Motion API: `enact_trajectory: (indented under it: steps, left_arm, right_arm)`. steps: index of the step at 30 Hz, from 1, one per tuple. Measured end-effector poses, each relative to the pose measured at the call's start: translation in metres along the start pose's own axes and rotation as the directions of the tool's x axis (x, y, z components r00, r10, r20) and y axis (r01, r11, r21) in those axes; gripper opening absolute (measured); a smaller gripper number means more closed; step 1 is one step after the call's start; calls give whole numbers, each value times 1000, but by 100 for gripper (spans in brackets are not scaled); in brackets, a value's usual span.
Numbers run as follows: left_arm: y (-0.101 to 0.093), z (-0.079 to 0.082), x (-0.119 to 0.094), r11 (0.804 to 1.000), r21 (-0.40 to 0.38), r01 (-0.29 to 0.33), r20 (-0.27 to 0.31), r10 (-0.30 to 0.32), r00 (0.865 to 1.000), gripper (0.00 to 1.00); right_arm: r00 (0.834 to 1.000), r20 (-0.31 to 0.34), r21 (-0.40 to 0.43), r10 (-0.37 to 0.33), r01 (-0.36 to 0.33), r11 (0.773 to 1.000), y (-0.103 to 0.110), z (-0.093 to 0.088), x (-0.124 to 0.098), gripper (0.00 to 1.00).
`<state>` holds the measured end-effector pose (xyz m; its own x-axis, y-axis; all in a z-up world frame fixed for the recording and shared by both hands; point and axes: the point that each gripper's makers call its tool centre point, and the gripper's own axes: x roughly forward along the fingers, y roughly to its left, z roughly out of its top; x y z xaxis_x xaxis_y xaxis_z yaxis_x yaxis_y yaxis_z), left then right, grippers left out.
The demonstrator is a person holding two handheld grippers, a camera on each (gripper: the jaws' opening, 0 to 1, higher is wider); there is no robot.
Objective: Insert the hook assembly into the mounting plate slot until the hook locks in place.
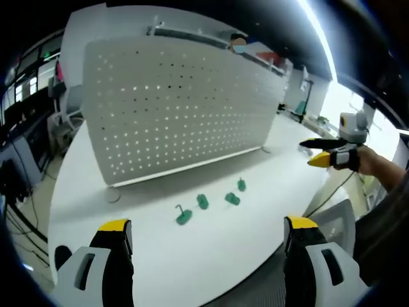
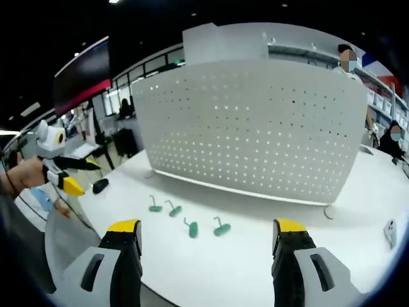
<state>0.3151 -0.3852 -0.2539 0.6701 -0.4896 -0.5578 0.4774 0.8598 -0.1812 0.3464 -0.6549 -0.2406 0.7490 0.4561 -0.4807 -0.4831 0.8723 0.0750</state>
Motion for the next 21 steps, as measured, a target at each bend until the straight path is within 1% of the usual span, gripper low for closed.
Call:
enact_trajectory:
  steps: [2, 3, 11, 18, 19, 21]
  left_arm:
    - [0, -1, 0, 1000, -2, 1, -4, -1, 1000, 100]
    - [0, -1, 0, 1000, -2, 3, -5, -3, 1000, 100]
    - [0, -1, 2, 1000, -1, 5, -13, -5, 1000, 99]
    - [-1, -2, 5, 1000, 0, 10, -20, -10, 1000, 99]
    - [-1, -2, 5, 1000, -1, 12, -21, -12, 1000, 99]
    - [-1, -3, 5, 1000, -1, 12, -25, -12, 1000, 99]
  right_arm:
    - [1000, -17, 19, 10, -9, 1000, 0, -3, 1, 79]
    - [1000, -17, 23, 9, -9, 1000, 0, -3, 1, 79]
    - [1000, -28, 23, 2, -1, 1000, -4, -6, 2, 79]
    - [997, -73, -4, -11, 10, 1000, -5, -17, 5, 78]
    - [996, -91, 3, -8, 9, 1000, -4, -20, 6, 78]
    - [996, -93, 8, -7, 8, 1000, -4, -21, 7, 78]
